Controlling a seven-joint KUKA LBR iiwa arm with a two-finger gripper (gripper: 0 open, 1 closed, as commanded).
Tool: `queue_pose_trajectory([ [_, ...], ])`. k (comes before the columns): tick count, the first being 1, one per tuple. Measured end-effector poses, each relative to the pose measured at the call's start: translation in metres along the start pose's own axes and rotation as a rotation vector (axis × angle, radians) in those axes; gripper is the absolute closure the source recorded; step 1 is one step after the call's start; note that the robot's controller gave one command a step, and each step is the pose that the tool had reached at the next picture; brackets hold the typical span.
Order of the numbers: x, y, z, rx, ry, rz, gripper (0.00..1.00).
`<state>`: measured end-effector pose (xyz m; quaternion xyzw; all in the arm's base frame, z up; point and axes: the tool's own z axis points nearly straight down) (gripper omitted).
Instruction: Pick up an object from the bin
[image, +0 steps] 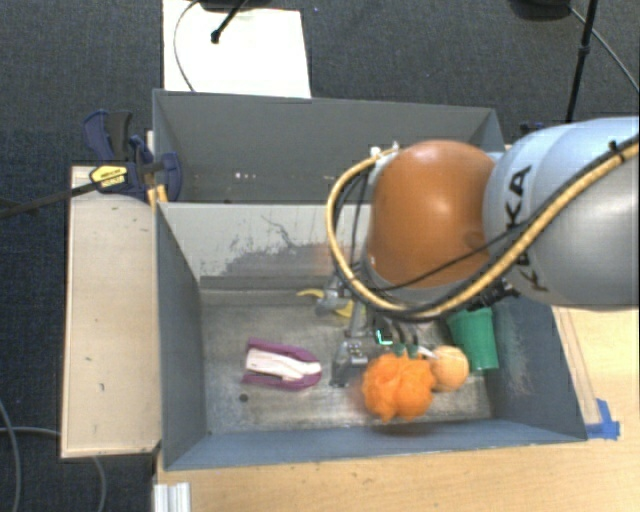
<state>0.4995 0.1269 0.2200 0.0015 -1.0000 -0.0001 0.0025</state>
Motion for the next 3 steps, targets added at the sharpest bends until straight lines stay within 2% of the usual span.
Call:
queue_pose_trajectory([
  [1,-0.002,-0.001,-0.003,-0.001,-0.007,0.004,0.00],
  [2,-0.009,0.012,0.060,-0.003,-0.013,0.035,0.00],
  [3,-0.009,0.021,0.097,0.000,-0.001,0.090,0.00],
])
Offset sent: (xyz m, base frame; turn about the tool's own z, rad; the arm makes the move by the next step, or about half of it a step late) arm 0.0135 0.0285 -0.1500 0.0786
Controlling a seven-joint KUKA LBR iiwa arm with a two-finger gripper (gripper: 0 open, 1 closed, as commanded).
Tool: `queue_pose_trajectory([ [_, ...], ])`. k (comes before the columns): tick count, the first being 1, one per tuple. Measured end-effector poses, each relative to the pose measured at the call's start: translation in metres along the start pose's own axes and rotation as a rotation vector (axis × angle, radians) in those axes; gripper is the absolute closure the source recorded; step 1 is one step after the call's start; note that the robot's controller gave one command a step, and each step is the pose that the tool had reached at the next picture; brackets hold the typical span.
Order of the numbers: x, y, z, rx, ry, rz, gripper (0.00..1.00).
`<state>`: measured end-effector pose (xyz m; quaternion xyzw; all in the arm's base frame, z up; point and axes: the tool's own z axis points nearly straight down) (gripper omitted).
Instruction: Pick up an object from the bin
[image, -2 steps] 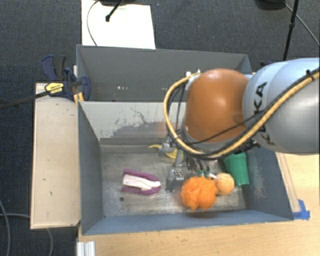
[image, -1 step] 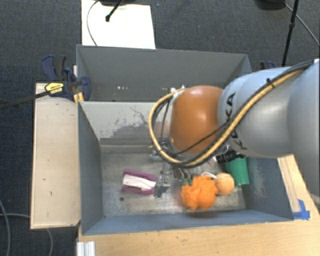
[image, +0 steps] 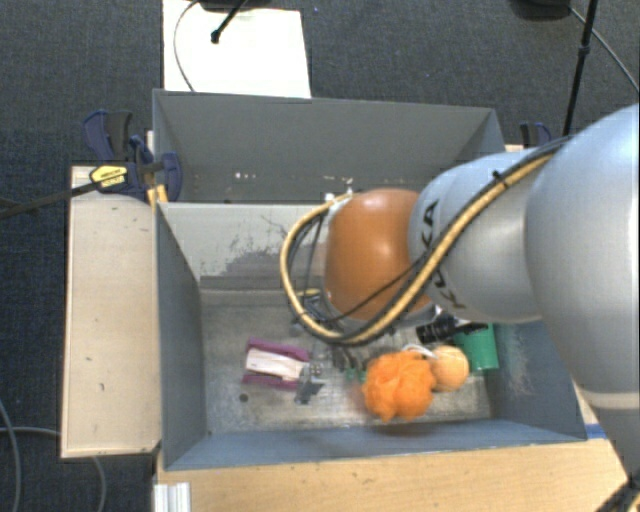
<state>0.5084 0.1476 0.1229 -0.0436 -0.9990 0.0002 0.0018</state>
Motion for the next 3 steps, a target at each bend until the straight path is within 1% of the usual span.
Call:
queue_pose_trajectory([
  [1,-0.030,0.009,-0.012,-0.002,-0.006,0.150,0.00],
  [2,-0.014,0.012,0.050,-0.005,0.002,0.062,0.00],
  [3,-0.018,0.010,0.047,-0.010,-0.003,0.344,1.00],
])
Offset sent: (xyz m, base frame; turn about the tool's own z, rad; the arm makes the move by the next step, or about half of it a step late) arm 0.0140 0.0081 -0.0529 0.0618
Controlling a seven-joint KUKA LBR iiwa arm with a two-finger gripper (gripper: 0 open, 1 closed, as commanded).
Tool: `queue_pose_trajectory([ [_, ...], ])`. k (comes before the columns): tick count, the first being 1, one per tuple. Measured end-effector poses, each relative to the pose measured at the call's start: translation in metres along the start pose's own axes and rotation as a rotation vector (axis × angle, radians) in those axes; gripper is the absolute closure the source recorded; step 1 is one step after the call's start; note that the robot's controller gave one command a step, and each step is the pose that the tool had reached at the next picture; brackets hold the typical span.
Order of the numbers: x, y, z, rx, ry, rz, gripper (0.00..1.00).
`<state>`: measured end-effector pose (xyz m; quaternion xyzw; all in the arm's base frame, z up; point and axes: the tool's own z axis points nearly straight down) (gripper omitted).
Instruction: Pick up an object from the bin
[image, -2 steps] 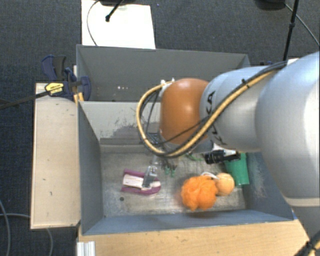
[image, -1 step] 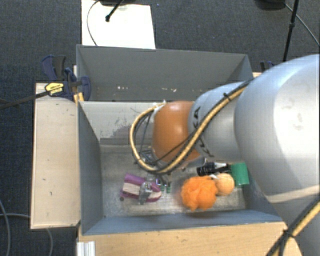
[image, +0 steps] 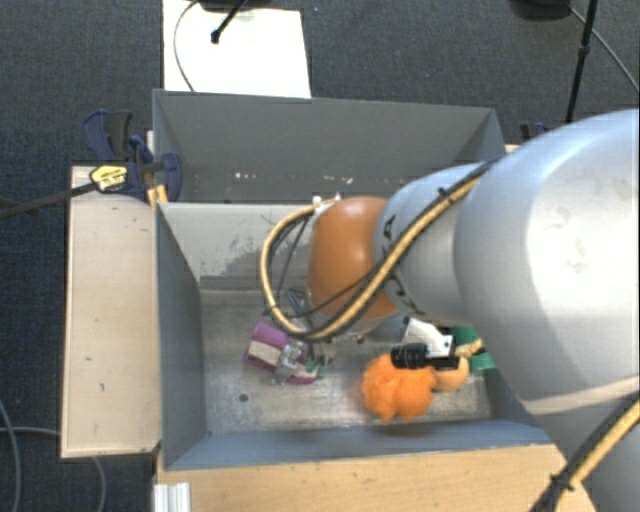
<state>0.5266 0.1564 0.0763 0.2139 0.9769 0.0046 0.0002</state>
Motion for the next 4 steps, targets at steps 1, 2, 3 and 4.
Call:
queue_pose_trajectory([
  [1,0.000,0.000,0.000,0.000,0.000,0.000,1.00],
  [2,0.000,0.000,-0.002,0.000,-0.001,0.000,1.00],
  [3,0.000,0.000,-0.007,0.003,-0.003,-0.001,1.00],
  [4,0.001,-0.003,-0.016,0.012,0.003,-0.002,1.00],
])
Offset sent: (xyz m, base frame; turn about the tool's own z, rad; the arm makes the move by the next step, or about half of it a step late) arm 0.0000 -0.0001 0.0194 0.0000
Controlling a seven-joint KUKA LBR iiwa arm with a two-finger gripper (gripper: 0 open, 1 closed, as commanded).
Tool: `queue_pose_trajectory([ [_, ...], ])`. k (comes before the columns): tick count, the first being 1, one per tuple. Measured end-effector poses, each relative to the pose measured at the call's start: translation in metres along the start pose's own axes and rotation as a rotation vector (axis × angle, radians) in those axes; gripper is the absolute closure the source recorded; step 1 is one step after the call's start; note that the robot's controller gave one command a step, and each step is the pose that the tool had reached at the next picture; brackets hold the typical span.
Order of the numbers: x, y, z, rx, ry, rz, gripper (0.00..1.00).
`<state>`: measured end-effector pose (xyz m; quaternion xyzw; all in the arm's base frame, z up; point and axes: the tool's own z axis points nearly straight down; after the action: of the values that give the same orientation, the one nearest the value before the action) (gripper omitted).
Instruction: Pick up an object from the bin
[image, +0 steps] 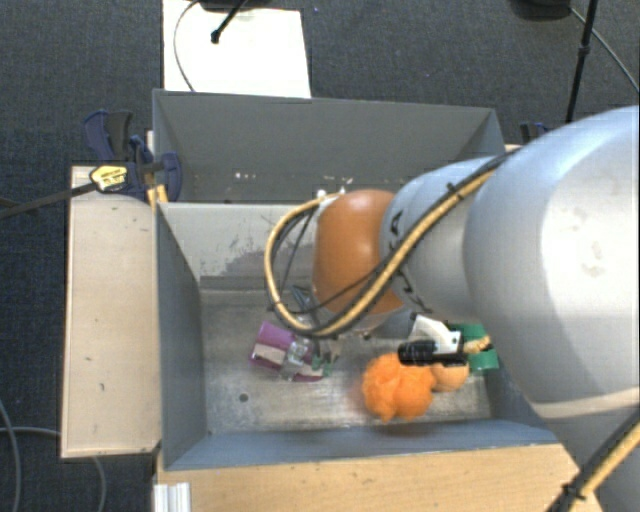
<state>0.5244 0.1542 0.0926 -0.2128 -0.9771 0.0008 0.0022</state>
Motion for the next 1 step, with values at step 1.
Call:
queue_pose_trajectory([
  [1,0.0004,-0.0003,-0.0195,0.001,0.001,0.001,1.00],
])
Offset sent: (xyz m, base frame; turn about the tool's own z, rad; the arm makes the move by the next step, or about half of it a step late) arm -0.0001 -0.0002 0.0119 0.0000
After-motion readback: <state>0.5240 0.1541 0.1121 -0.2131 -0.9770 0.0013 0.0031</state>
